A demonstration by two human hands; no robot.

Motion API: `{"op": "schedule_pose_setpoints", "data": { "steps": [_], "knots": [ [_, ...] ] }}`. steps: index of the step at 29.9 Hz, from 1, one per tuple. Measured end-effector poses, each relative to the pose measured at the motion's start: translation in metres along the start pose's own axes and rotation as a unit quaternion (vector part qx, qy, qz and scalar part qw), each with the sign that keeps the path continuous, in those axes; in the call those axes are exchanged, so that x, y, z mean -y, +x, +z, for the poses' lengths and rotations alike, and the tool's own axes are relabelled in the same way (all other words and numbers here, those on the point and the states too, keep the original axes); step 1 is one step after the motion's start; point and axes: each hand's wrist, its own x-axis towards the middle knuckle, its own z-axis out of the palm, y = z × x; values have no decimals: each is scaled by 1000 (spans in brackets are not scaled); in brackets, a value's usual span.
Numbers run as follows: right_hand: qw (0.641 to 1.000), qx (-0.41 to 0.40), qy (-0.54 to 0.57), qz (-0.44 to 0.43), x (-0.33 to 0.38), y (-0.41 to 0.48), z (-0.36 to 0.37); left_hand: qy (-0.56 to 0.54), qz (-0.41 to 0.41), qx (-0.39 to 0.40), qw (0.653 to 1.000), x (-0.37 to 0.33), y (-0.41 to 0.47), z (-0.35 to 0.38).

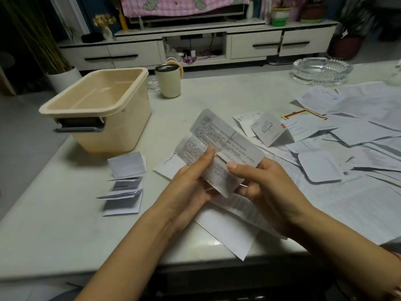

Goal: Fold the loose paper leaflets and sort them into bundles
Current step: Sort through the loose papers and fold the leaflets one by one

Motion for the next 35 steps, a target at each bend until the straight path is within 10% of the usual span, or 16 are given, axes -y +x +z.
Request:
{"op": "schedule_pose_setpoints", "data": {
  "steps": [10,20,30,35],
  "knots": [
    [968,-153,-199,24,17,9,-32,12,15,-50,999,1,2,1],
    [975,29,-78,205,17,8,-25,176,-49,2,983,-1,-8,0],
    [976,-37,-211,35,5,6,-23,63,-96,-50,992,-12,-8,-13],
    [957,-2,-284,-67,4,4,-16,245,-80,-40,965,-5,-9,-19]
  ]
}}
